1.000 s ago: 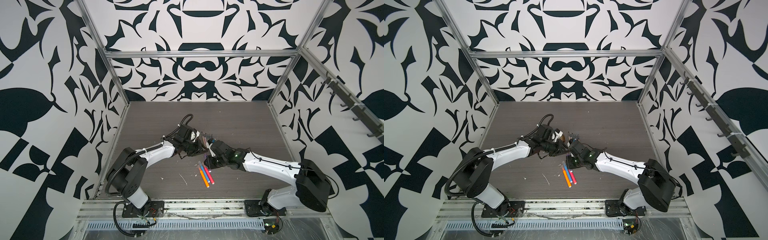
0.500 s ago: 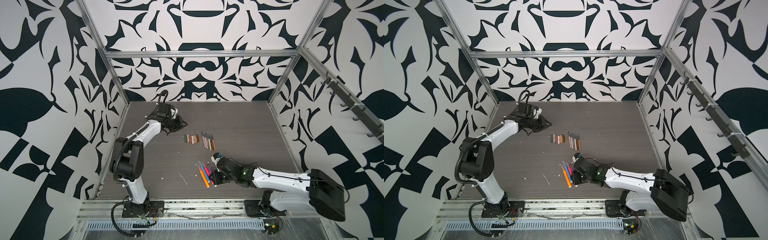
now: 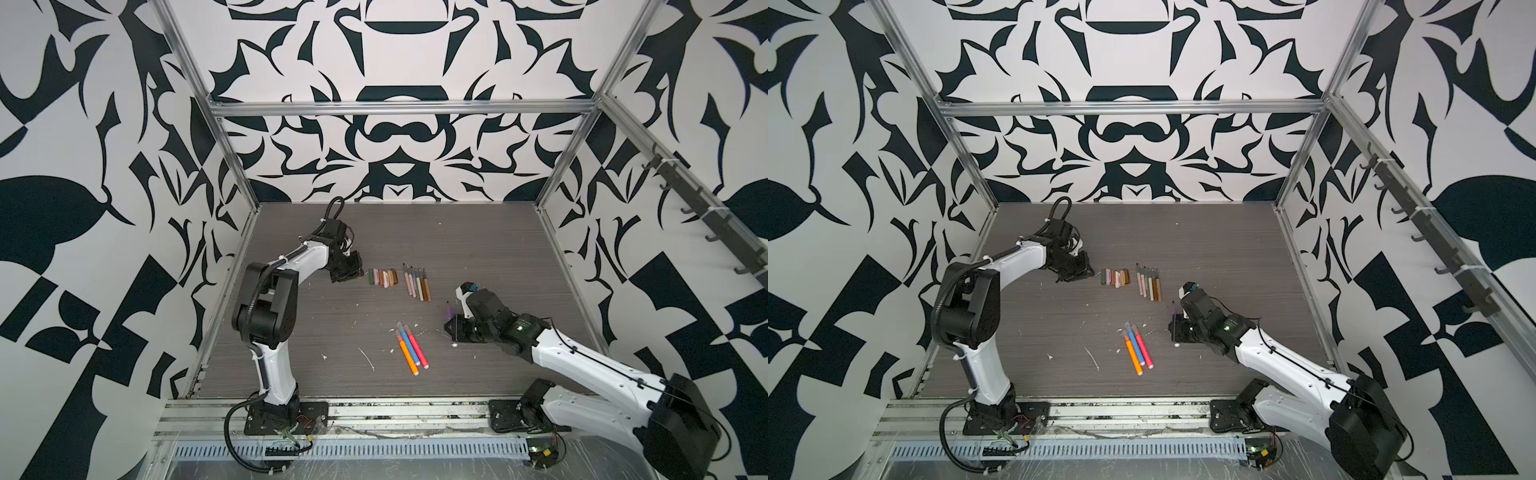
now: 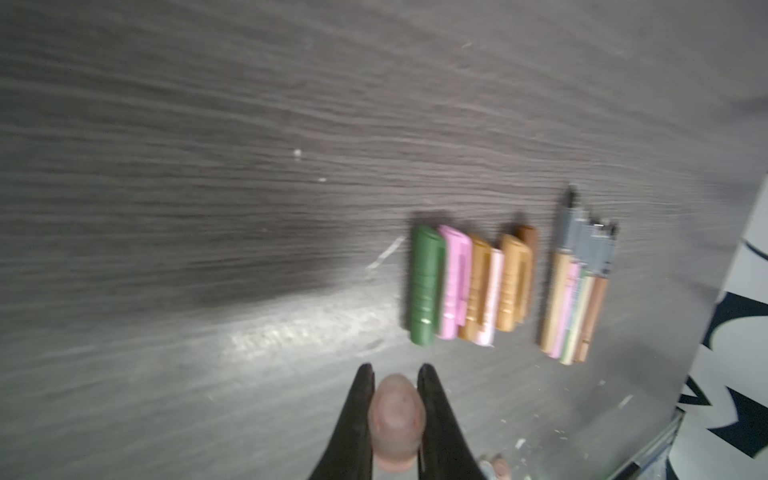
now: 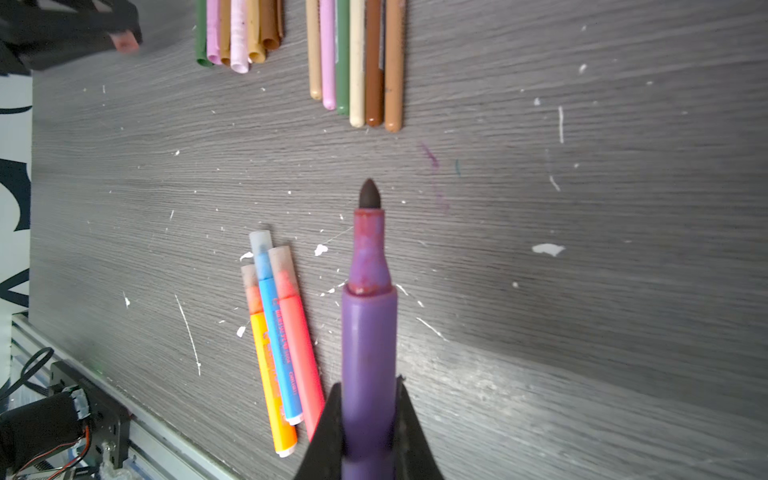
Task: Open the pen caps
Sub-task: 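Lay the cap by the caps and purple highlighter by the pens, opening both grippers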
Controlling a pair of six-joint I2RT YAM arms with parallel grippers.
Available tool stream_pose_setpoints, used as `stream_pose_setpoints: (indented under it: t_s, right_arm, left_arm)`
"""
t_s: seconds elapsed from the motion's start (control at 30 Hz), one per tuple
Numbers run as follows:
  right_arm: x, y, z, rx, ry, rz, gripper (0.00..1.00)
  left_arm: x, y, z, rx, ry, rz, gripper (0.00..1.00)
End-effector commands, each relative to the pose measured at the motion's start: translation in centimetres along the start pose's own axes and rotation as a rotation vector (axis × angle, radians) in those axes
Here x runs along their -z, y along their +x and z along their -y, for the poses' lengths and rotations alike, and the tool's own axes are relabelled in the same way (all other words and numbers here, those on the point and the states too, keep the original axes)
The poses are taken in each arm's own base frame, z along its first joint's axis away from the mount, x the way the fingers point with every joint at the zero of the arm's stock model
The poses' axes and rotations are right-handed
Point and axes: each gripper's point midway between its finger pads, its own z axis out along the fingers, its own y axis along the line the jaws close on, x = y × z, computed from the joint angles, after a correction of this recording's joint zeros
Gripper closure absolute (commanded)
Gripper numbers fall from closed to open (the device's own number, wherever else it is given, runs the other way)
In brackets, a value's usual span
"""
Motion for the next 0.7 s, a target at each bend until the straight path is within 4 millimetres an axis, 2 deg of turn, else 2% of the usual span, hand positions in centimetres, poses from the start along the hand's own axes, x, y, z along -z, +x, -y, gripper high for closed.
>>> stream_pose_setpoints:
  t_s: [0.0,0.3,0.57,0.67]
  right_arm:
    - [0.0,0.0,-0.4,0.033,-0.021,-0.025,1.0]
    - [-1.2,-0.6,0.8,0.038,-0.007,-0.035,1.0]
    - [-4.3,-3.7,3.6,-0.013,-0.001,-0.065,1.0]
    - [-5.6,-5.3,4.1,-0.024,-0.009,-0.073,1.0]
  left_arm:
    - [-0.5,0.2,-0.4,-0.011,-0.016,-0.044,1.0]
    - [-2.1,-0.3,0.6,0.01,0.059,-0.083,0.96]
    - [-2.5,-0.2,0.9,0.019,0.081,-0.089,0.78]
    - [-2.5,-0.2,1.0,0.019,0.09,-0.089,0.76]
